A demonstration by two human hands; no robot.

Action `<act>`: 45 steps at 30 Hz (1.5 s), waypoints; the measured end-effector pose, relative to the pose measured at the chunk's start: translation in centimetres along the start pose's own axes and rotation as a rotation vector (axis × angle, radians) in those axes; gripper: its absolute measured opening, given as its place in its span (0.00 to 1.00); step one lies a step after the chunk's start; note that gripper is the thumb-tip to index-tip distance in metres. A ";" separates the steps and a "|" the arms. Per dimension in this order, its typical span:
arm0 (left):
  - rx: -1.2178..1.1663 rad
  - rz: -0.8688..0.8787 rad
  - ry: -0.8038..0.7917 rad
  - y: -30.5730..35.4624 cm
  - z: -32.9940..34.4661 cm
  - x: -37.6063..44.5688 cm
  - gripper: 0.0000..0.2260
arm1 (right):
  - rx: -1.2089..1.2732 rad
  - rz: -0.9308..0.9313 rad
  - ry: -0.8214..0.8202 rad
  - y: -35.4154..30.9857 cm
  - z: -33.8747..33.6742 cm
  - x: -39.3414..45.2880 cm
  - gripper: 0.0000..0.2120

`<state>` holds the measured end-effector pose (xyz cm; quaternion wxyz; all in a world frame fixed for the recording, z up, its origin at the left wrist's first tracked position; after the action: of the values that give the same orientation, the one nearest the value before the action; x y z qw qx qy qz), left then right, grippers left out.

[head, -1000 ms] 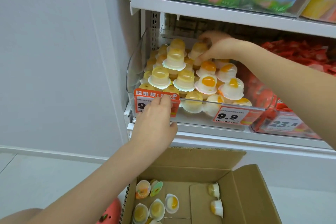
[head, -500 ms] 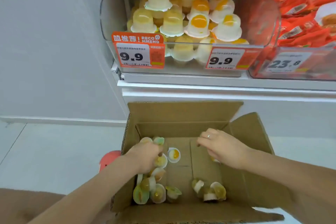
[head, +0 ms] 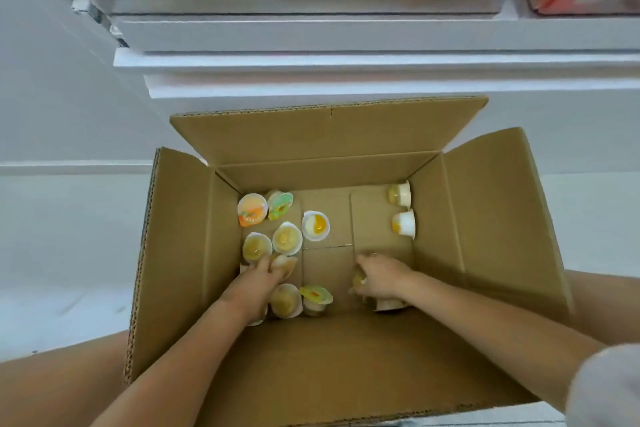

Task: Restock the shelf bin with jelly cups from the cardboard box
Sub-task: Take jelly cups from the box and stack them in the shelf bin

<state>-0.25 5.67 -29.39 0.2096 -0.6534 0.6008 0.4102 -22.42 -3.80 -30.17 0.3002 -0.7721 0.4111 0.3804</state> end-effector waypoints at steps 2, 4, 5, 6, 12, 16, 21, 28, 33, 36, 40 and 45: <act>-0.152 -0.023 0.058 -0.9 0.9 0.2 0.34 | -0.058 0.016 0.009 -1.0 0.5 0.6 0.23; -0.373 -0.035 0.109 -1.4 1.5 0.2 0.32 | -0.107 0.037 0.004 -1.7 0.9 1.0 0.21; -0.436 -0.042 0.133 -1.6 1.7 0.1 0.33 | -0.113 0.046 -0.006 -2.0 1.0 1.1 0.21; -0.464 -0.044 0.146 -1.6 1.6 0.1 0.33 | -0.100 0.055 -0.016 -2.2 0.9 1.1 0.21; -1.333 -0.068 0.075 -0.9 -2.0 -2.3 0.32 | 0.488 0.170 -0.105 -1.9 -3.3 -1.0 0.16; -1.678 0.193 -0.104 2.2 -7.7 -6.1 0.31 | 1.062 0.159 -0.187 -2.6 -9.7 -5.9 0.08; -1.751 0.416 -0.163 6.2 -16.5 -12.5 0.36 | 1.211 -0.157 0.130 -2.6 -19.0 -16.9 0.12; -2.068 0.661 -0.321 12.8 -24.2 -20.0 0.29 | 1.142 -0.664 0.737 -3.2 -23.3 -28.4 0.15; -2.164 0.706 -0.130 15.0 -24.9 -20.3 0.23 | 1.024 -0.720 0.823 -3.3 -24.4 -28.5 0.19; -2.196 0.667 -0.085 16.2 -25.1 -19.7 0.18 | 1.005 -0.722 0.841 -2.7 -24.7 -28.3 0.21; -2.185 0.690 -0.113 16.2 -25.2 -19.1 0.18 | 0.947 -0.727 0.818 -2.5 -25.0 -27.7 0.20; -2.089 0.806 -0.185 15.8 -25.6 -19.7 0.24 | 0.834 -0.754 0.772 -2.3 -25.6 -27.7 0.21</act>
<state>-6.93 -4.88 4.36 -0.5449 -0.2339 0.1119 0.7974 -22.05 -11.32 6.89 0.5166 -0.7627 0.3038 -0.2430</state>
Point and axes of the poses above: each hand's wrist, its own x-axis towards the middle knuckle, its own z-axis out of the palm, y = z × x, the point moved 1 cm from there along x, towards the middle knuckle, and after that the axes turned 9 degrees about -x, right-handed, at the moved point
